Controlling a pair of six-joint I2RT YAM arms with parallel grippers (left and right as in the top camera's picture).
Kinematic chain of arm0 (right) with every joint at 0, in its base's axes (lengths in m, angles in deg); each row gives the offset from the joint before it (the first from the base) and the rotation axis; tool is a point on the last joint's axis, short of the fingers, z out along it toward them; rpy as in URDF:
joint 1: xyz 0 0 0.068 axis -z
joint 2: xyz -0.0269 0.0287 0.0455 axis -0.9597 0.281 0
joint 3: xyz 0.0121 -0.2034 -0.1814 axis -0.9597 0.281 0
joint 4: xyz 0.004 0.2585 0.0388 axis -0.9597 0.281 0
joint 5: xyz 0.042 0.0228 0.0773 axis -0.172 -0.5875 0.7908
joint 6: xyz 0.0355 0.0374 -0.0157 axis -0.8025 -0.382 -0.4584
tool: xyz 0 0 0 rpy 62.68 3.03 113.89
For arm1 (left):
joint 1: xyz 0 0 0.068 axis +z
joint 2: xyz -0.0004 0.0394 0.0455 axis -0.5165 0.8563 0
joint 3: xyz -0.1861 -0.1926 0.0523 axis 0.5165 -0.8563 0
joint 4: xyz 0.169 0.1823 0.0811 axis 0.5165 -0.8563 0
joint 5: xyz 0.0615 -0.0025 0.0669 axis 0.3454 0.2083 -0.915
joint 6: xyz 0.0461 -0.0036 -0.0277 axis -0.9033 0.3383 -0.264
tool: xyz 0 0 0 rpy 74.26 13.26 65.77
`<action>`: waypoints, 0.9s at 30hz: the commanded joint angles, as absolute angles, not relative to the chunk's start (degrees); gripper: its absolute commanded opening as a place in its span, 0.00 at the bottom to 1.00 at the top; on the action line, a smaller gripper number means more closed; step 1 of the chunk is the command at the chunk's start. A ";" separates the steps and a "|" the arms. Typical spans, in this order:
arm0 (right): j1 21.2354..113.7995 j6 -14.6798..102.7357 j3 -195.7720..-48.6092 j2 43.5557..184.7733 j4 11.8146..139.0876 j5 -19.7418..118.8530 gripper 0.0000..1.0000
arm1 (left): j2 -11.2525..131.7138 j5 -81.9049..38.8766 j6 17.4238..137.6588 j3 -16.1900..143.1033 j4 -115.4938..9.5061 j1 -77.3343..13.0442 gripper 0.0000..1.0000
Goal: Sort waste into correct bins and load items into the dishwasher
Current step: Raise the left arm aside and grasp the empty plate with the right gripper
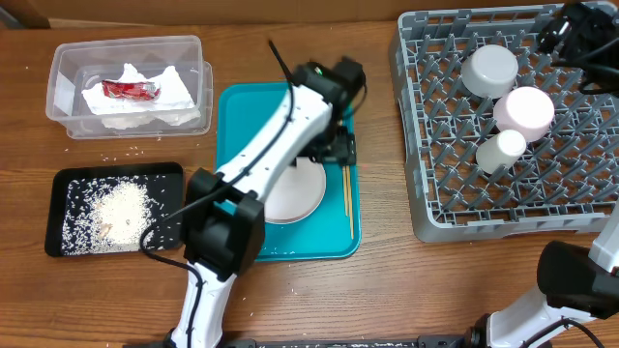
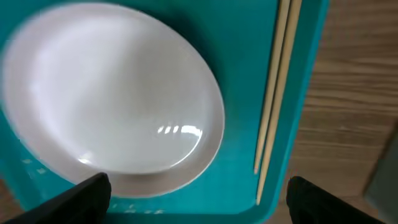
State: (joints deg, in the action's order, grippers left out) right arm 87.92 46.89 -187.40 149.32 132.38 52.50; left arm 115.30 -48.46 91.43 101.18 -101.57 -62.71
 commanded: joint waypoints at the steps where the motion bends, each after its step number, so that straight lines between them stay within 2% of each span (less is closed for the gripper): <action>1: 86.19 45.91 -186.85 149.96 131.87 76.12 1.00 | 113.68 -48.68 89.55 117.47 -107.65 -55.91 0.92; 5: 79.35 45.91 -182.16 150.20 131.37 76.12 1.00 | 112.63 -49.51 89.57 130.56 -112.06 -48.42 0.92; 7: 74.41 45.93 -177.81 150.20 129.84 72.93 1.00 | 111.89 -50.02 89.55 136.00 -113.33 -43.35 0.99; 10: 66.35 45.91 -168.91 150.20 126.17 68.06 1.00 | 111.10 -49.03 89.55 140.26 -113.53 -35.54 1.00; 13: 60.05 45.86 -160.39 150.20 120.84 66.59 0.94 | 111.04 -47.61 89.53 140.76 -114.75 -29.77 1.00; 18: 50.52 38.76 -146.09 150.24 107.48 64.63 0.75 | 111.10 -47.79 89.49 139.30 -115.58 -22.47 1.00; 23: 44.51 30.70 -136.08 150.24 97.82 57.41 0.74 | 111.10 -47.81 89.46 138.82 -115.58 -18.74 1.00; 27: 41.39 30.45 -128.61 150.24 89.34 56.08 0.70 | 111.10 -47.81 89.49 138.82 -115.58 -17.86 1.00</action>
State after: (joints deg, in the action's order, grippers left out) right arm 42.70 33.49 -132.45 150.94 92.12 59.56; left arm 111.69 -48.27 90.23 139.17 -115.47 -18.19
